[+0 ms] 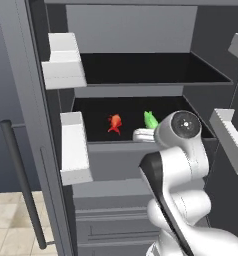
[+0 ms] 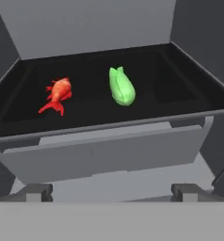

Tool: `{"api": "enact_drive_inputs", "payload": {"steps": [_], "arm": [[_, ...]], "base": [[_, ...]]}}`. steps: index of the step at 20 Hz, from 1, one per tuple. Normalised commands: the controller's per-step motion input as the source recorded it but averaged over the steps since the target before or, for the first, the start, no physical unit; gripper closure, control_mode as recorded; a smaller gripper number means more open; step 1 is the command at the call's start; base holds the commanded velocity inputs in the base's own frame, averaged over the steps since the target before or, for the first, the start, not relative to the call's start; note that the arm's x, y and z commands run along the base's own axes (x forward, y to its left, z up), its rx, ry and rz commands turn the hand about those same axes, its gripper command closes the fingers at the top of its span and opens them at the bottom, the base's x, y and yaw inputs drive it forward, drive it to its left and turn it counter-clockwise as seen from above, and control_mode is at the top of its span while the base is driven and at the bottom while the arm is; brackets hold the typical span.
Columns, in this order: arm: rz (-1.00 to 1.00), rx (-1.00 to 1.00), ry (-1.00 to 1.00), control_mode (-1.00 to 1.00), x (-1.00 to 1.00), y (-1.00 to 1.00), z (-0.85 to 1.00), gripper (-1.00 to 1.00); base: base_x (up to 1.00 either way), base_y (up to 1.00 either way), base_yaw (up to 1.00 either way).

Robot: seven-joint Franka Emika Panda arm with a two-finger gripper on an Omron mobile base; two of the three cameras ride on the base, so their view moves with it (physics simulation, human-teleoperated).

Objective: Take the cheese, fish, and corn from the fridge and place them on the plate on the dining counter to create an appetizer plate.

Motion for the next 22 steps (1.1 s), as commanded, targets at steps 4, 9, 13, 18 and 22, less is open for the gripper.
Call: {"api": "enact_drive_inputs", "payload": {"steps": [4, 9, 13, 18, 22], "arm": [[0.0, 0.17, 0.0, -1.0, 0.0, 0.14, -0.23, -1.0], [0.07, 0.11, 0.02, -1.0, 0.02, 0.27, -0.06, -1.0], [0.16, 0.04, 0.03, -1.0, 0.16, 0.21, 0.0, -1.0], [0.12, 0.0, 0.04, -1.0, 0.27, 0.04, 0.0, -1.0], [0.01, 0.0, 0.0, -1.0, 0.48, 0.0, -0.06, -1.0]], "base": [[0.0, 0.0, 0.0], [0.0, 0.0, 0.0], [0.0, 0.0, 0.0], [0.0, 0.0, 0.0], [0.0, 0.0, 0.0]]}}
